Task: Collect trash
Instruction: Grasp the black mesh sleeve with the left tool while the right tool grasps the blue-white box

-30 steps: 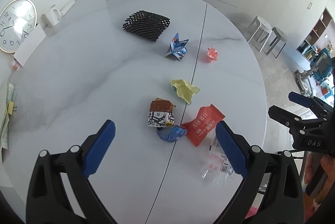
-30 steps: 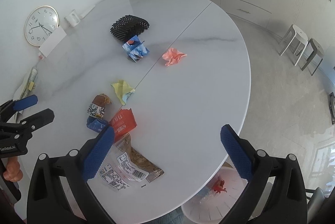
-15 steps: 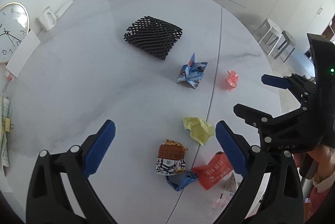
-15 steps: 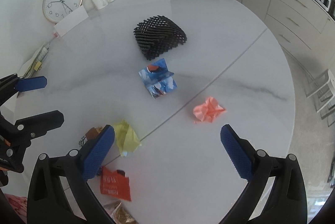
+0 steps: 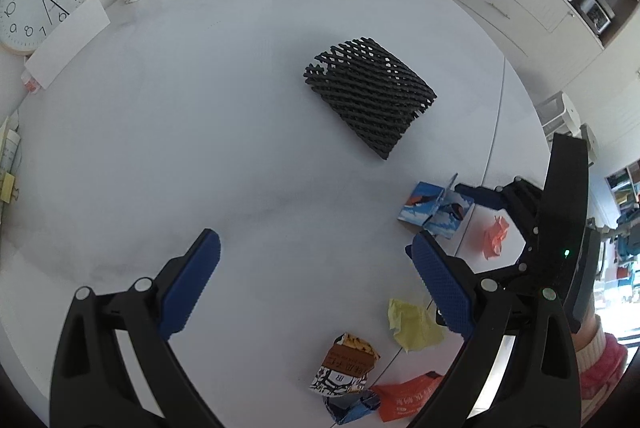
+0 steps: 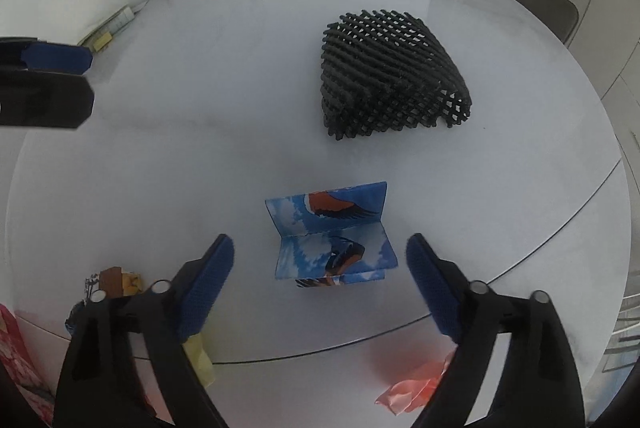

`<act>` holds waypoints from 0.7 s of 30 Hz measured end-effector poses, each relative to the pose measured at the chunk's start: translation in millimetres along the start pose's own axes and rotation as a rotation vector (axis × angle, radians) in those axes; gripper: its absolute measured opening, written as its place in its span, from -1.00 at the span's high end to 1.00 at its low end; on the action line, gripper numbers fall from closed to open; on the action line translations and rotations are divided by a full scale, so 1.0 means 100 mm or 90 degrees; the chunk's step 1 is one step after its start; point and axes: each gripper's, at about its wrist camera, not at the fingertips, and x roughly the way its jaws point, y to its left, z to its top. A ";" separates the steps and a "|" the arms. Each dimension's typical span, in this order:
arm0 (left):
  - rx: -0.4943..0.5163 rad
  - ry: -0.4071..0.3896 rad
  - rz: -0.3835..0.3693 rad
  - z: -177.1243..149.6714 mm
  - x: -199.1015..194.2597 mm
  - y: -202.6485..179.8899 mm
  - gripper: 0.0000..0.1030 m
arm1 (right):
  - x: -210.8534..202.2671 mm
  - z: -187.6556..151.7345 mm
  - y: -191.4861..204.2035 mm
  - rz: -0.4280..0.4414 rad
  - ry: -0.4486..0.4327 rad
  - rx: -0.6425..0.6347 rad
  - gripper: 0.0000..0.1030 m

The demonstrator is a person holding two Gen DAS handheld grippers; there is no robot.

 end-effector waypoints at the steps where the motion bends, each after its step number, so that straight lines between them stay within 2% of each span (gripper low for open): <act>1: -0.010 0.002 -0.002 0.05 0.03 -0.01 -0.79 | 0.02 0.01 -0.02 0.008 0.005 -0.001 -0.22; 2: -0.019 0.003 -0.005 0.09 0.05 -0.02 -0.79 | 0.04 0.01 -0.04 0.015 0.010 0.001 0.03; 6: -0.058 0.019 -0.015 0.29 0.18 -0.12 -0.79 | -0.06 -0.01 -0.15 0.028 -0.002 0.023 0.04; 14: -0.138 0.030 -0.023 0.87 0.62 -0.51 -0.79 | -0.54 -0.20 -0.47 0.036 -0.056 0.117 0.03; 21: -0.199 0.069 0.010 1.23 1.20 -0.67 -0.79 | -0.77 -0.38 -0.66 0.041 -0.081 0.164 0.03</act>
